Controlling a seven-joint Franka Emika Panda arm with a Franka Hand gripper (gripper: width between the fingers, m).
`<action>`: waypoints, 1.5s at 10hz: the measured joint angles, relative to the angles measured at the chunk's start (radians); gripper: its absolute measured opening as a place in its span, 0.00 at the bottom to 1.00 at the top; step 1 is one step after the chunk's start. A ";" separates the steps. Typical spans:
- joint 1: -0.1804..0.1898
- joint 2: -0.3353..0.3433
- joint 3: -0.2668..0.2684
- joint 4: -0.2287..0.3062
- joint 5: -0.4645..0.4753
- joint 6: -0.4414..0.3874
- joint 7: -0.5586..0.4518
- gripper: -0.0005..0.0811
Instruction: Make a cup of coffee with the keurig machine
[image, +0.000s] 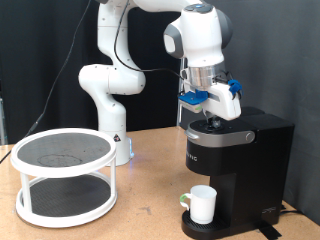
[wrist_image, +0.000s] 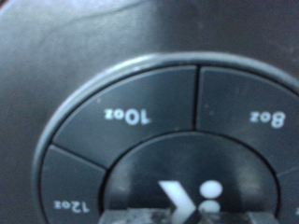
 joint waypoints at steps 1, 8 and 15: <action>-0.002 0.006 -0.003 0.006 0.015 -0.016 0.000 0.01; -0.027 0.096 -0.026 0.103 0.091 -0.190 0.059 0.01; -0.040 0.150 -0.042 0.156 0.125 -0.271 0.060 0.01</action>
